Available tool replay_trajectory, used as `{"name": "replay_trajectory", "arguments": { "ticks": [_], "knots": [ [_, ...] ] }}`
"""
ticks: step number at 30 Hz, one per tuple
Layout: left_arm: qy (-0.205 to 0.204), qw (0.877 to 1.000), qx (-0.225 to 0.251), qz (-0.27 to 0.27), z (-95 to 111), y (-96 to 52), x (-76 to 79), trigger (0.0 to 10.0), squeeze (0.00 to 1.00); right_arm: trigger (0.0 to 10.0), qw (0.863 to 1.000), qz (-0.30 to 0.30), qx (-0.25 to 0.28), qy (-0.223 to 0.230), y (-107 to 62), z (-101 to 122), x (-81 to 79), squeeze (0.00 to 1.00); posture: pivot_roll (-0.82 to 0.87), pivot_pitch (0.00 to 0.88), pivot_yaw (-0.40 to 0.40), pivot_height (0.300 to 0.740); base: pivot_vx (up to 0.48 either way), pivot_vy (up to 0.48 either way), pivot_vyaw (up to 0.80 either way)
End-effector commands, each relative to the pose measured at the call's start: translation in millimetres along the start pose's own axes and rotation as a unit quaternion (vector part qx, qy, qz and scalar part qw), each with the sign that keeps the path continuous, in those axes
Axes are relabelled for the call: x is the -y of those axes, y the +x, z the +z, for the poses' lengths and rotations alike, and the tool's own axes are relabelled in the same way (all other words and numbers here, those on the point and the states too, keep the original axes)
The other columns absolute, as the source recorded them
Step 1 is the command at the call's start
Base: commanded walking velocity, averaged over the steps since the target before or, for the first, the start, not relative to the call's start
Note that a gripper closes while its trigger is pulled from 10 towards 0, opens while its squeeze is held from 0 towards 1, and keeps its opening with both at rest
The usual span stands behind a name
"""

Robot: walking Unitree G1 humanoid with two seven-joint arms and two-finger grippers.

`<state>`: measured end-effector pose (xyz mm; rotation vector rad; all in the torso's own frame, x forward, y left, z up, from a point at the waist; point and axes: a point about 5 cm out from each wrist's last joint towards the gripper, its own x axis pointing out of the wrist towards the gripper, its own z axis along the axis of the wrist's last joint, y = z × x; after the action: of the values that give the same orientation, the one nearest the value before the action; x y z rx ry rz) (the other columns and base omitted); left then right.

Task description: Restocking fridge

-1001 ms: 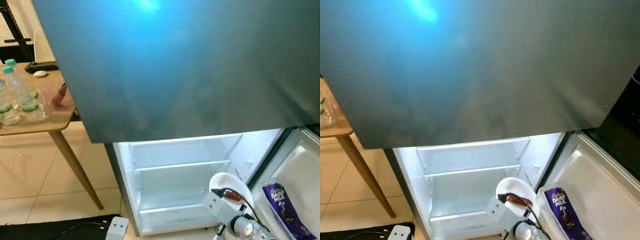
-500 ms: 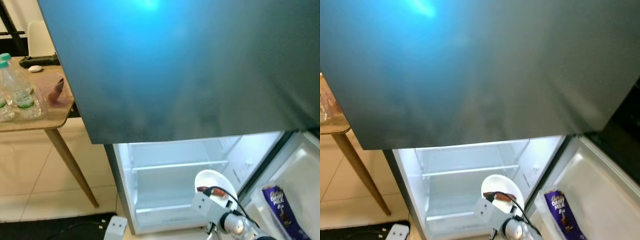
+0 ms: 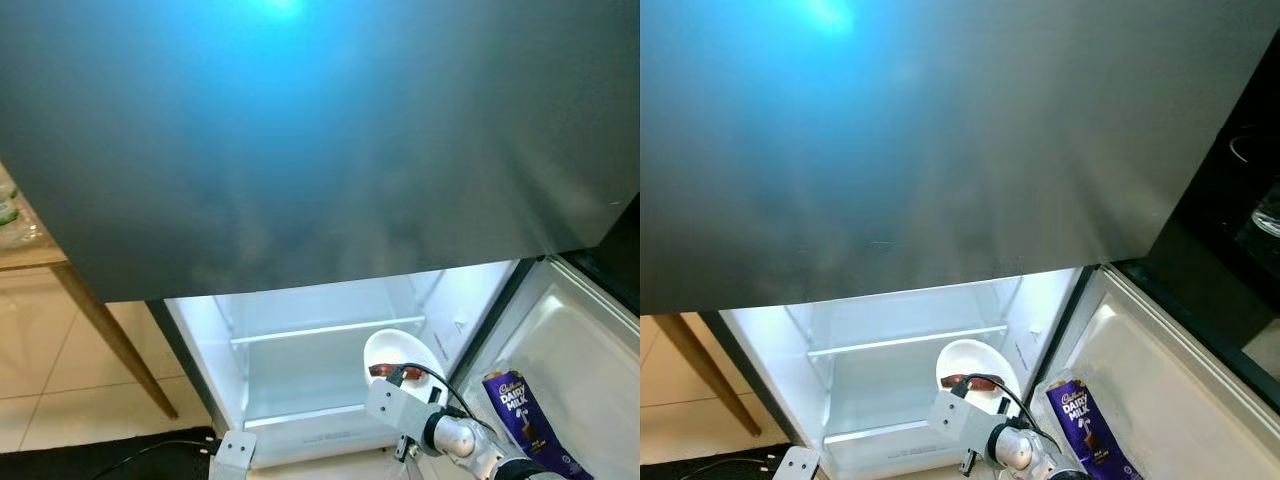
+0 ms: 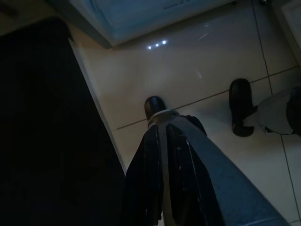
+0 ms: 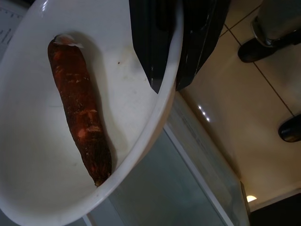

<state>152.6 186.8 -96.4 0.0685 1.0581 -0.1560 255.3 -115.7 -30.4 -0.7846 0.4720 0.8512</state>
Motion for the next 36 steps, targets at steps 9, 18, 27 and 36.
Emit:
{"name": "replay_trajectory", "arguments": {
  "ticks": [9, 18, 27, 36],
  "knots": [
    [-0.008, 0.996, 0.090, 0.015, 49, 3.1, -4.9, 10.0, 0.00, 10.0, 0.991, 0.029, 0.111, -0.067, 8.7, 48, 9.4, 0.00, -0.03, 0.000, -0.028, 0.740, 0.000, 0.000, 0.00],
    [0.015, 0.992, 0.121, 0.020, 64, 3.0, -3.5, 10.0, 0.00, 10.0, 0.985, -0.025, 0.116, -0.124, 13.3, 66, 25.2, 0.00, -0.03, 0.000, -0.030, 0.740, 0.000, 0.000, 0.00],
    [-0.010, 0.982, 0.187, 0.010, 84, -1.1, -6.8, 10.0, 0.00, 10.0, 0.977, -0.077, 0.057, -0.193, 13.2, 69, 54.6, 0.00, -0.02, 0.000, -0.034, 0.740, 0.000, 0.000, 0.00],
    [-0.008, 0.980, 0.197, -0.005, 83, -1.2, -1.5, 10.0, 0.00, 10.0, 0.974, -0.058, 0.016, -0.219, 12.3, 58, 55.7, 0.00, -0.02, 0.000, -0.037, 0.710, 0.000, 0.000, 0.00]
  ]
}}
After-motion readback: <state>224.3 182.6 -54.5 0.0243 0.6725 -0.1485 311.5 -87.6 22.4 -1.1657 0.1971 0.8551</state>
